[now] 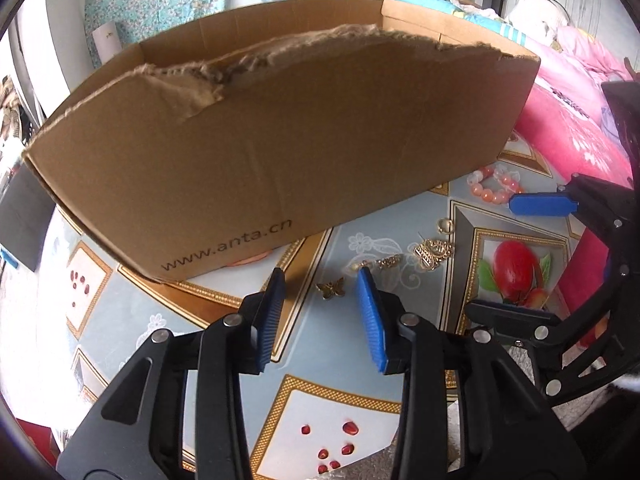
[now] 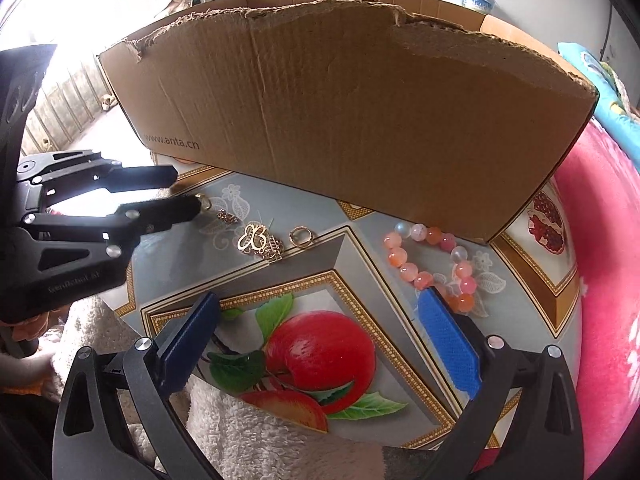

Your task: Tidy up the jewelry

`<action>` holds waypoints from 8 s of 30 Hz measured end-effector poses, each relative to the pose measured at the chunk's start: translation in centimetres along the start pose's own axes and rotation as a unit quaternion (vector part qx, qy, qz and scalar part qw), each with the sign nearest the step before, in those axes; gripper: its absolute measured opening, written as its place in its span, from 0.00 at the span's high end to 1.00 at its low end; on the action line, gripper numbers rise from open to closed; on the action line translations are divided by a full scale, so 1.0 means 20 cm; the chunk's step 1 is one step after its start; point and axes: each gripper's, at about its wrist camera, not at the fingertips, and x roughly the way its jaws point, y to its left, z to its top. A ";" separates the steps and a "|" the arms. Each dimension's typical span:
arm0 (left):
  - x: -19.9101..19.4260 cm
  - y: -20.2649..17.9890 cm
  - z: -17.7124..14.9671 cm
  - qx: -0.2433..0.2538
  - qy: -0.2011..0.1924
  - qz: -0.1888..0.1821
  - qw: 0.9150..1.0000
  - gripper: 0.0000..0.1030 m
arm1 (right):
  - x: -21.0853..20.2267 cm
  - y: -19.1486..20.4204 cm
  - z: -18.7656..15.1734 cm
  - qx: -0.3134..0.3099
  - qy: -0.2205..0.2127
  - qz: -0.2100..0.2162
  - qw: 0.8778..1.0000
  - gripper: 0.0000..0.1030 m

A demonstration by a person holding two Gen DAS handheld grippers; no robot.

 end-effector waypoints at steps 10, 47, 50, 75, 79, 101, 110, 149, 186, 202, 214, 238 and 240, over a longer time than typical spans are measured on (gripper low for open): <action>-0.05 0.04 -0.03 -0.003 -0.005 -0.011 1.000 0.71 | 0.00 0.00 0.00 0.004 -0.006 -0.001 1.000 0.06; -0.06 0.09 -0.04 -0.013 0.004 -0.041 0.999 1.00 | 0.00 0.01 -0.01 0.010 -0.014 -0.006 1.000 0.06; -0.07 0.11 -0.06 -0.022 0.005 -0.043 0.999 1.00 | 0.00 0.01 -0.01 0.009 -0.014 -0.006 1.000 0.06; -0.08 0.19 -0.04 -0.056 -0.009 -0.037 0.998 1.00 | 0.00 0.02 -0.02 0.011 -0.015 -0.008 1.000 0.06; -0.07 0.13 -0.01 -0.042 -0.011 -0.048 0.998 0.96 | 0.00 0.02 -0.02 0.011 -0.015 -0.008 1.000 0.06; 0.03 -0.03 0.05 0.019 -0.003 -0.016 1.000 0.82 | 0.00 0.02 -0.02 0.011 -0.016 -0.008 1.000 0.06; 0.02 -0.01 0.04 0.016 -0.003 -0.021 1.000 0.94 | 0.00 0.03 -0.02 0.011 -0.016 -0.008 1.000 0.06; -0.15 0.31 -0.14 -0.105 -0.020 -0.034 0.994 0.94 | -0.04 0.28 0.21 -0.059 -0.054 0.070 0.994 0.54; -0.21 0.30 -0.16 -0.095 -0.034 -0.027 0.995 0.94 | 0.04 0.33 0.28 -0.067 -0.017 0.078 0.995 0.99; -0.25 0.29 -0.18 -0.092 -0.042 -0.022 0.995 0.94 | -0.09 0.29 0.19 -0.066 -0.041 0.129 0.989 0.99; -0.23 0.33 -0.19 -0.105 -0.034 -0.026 0.994 0.94 | 0.08 0.29 0.22 -0.054 0.002 0.053 0.997 0.71; -0.24 0.35 -0.21 -0.110 -0.035 -0.026 0.993 0.94 | 0.10 0.30 0.19 -0.043 0.000 0.077 0.996 0.91; -0.25 0.35 -0.21 -0.109 -0.037 -0.026 0.993 0.94 | 0.06 0.31 0.18 -0.045 -0.009 0.085 0.995 0.91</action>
